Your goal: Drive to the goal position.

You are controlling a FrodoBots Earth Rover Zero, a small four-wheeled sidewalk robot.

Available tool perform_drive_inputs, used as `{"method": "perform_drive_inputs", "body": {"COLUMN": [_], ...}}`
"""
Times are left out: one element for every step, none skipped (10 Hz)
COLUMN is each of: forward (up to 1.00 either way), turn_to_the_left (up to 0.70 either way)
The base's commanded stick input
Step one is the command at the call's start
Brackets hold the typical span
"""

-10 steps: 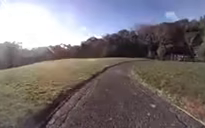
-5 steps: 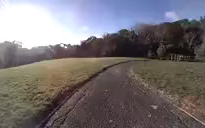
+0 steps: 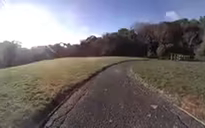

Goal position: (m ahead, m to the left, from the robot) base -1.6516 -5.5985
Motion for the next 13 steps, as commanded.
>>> {"method": "perform_drive_inputs", "body": {"forward": [-0.09, 0.00, 0.00, 0.02, 0.09, 0.29, 0.41, 0.50, 0.50, 0.50, 0.50, 0.50, 0.50], "turn_to_the_left": [0.00, 0.00, 0.00, 0.00, 0.00, 0.00, 0.00, -0.41, -0.46, -0.49, -0.49, -0.49, -0.49]}}
